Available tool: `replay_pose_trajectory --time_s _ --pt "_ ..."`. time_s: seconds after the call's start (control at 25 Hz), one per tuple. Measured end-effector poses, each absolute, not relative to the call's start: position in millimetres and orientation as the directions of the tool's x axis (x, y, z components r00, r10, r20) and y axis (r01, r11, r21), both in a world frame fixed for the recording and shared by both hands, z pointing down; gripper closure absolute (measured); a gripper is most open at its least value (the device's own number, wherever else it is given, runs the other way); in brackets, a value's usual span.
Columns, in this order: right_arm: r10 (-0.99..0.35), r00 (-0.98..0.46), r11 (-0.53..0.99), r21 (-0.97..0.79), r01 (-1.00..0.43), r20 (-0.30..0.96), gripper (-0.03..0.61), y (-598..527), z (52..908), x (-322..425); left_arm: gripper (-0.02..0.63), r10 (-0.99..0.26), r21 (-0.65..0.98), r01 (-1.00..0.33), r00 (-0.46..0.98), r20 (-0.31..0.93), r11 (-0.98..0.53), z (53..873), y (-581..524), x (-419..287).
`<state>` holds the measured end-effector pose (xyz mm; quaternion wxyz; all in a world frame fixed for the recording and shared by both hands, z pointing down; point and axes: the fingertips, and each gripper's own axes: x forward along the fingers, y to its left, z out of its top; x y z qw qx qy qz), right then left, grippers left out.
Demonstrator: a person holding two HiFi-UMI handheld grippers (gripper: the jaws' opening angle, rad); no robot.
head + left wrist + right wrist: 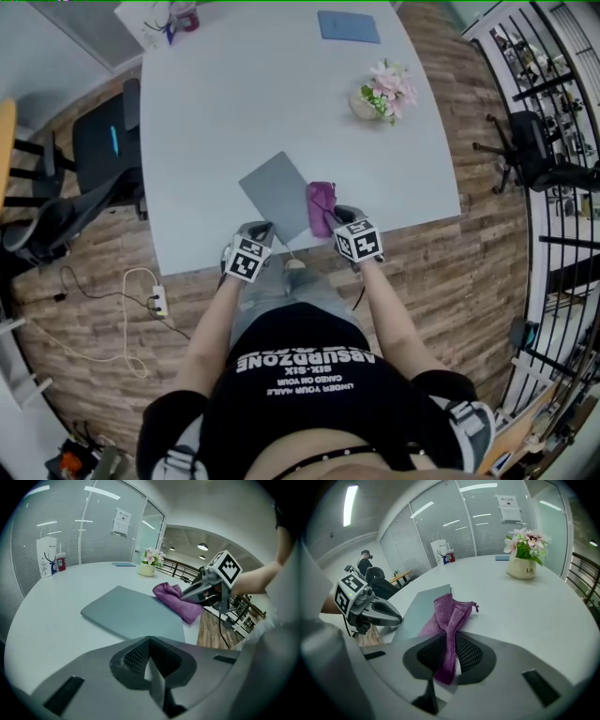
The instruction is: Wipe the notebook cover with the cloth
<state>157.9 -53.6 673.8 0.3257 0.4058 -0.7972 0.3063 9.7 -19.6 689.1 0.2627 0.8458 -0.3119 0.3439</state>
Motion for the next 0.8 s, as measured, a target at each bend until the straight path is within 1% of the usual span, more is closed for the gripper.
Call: replay_pose_trajectory --time_s 0.28,0.8 --pt "-0.467 -0.428 0.508 -0.161 -0.846 0.774 0.511 -53.1 672.6 157.0 0.6 -0.348 0.219 -0.704 0.567 0.747 -0.675 689.0 -19.5 11.1" --pt "-0.475 -0.415 0.513 -0.139 -0.847 0.776 0.511 -53.5 673.0 155.2 0.6 -0.355 0.229 -0.709 0.573 0.739 -0.667 689.0 -20.6 9.2"
